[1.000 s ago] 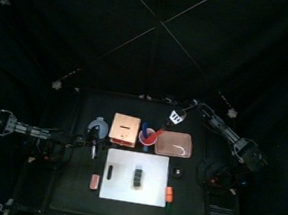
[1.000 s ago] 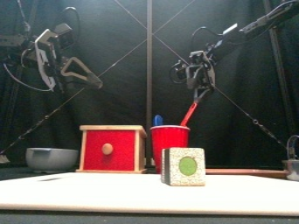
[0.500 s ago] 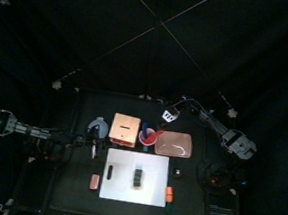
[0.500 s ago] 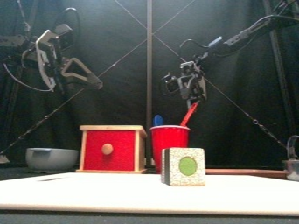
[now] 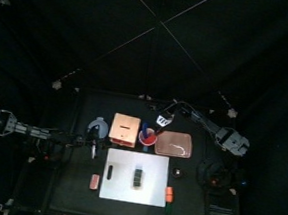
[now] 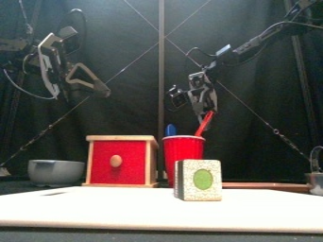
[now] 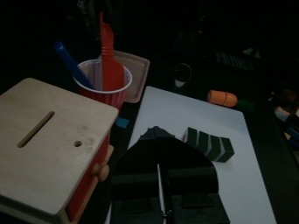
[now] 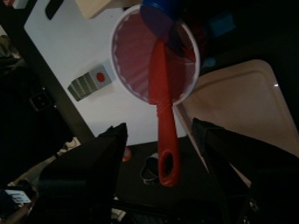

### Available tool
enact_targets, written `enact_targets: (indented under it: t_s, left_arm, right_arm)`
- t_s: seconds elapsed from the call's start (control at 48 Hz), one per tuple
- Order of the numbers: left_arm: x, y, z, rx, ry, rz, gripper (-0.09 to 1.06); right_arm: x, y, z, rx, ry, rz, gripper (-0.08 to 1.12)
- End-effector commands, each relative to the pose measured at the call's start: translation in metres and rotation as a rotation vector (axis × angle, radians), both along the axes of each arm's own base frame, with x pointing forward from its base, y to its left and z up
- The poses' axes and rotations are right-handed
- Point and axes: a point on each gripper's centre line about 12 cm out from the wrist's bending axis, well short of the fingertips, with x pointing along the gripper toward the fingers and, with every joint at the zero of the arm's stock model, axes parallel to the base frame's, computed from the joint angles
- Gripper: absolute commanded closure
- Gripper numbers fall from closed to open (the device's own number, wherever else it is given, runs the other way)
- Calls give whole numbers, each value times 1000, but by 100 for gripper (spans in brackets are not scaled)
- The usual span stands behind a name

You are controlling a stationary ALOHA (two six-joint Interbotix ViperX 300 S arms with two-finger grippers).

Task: Place sushi on board then cut the sushi with the knife then place the pieces on the plate
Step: Pick knife at handle with right hand

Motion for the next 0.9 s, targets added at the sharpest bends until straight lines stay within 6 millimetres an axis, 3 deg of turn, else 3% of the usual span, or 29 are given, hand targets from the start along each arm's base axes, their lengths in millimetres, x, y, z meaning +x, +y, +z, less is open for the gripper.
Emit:
enact_targets:
  t_s: [0.021, 0.396, 0.896]
  left_arm:
    - [2, 1, 5, 2, -18, 5, 98]
    - [1, 1, 2, 1, -12, 5, 98]
    - [1, 1, 2, 1, -12, 5, 98]
  right_arm:
    - [1, 1, 13, -33, -20, 6, 12]
    - [1, -2, 6, -41, 13, -3, 17]
    - [4, 6, 9, -28, 16, -2, 65]
